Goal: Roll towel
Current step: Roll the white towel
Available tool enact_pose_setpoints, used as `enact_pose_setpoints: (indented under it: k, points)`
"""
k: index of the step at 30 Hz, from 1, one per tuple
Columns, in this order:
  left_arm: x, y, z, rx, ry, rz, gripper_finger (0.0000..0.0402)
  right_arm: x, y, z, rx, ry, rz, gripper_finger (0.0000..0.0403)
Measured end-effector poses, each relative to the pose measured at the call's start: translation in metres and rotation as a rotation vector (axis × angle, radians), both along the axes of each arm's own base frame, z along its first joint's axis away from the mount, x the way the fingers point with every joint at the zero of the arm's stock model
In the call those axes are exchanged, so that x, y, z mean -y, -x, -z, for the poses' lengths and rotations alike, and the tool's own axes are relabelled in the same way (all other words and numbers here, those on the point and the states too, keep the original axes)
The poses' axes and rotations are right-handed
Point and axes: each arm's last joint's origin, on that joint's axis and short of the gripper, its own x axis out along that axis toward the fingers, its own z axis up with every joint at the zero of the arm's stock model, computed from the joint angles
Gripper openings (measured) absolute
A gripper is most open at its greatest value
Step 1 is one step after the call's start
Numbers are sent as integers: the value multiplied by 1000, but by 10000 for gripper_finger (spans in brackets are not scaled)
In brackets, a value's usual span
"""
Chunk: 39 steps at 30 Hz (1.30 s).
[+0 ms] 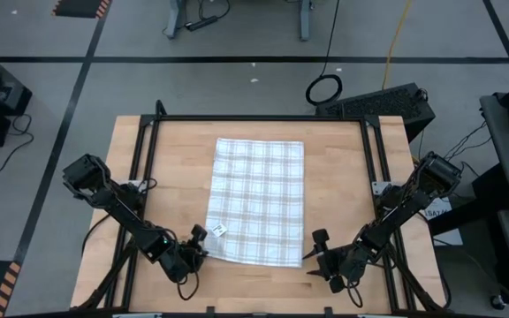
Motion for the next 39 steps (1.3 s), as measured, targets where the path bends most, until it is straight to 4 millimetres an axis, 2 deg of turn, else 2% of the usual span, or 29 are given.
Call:
enact_pose_setpoints:
  k: [11,18,27,39]
  points:
    - [-2,2,-12,27,75,-65,6,-2,-3,0,29,-40,13,247]
    - [-1,3,-13,3,112,-58,5,-13,-3,23,32,-22,-19,247]
    - [1,3,-13,-20,178,-95,4,-20,-13,38,111,165,-13,248]
    - [1,3,-13,-20,180,-97,4,-14,-12,43,84,225,58,192]
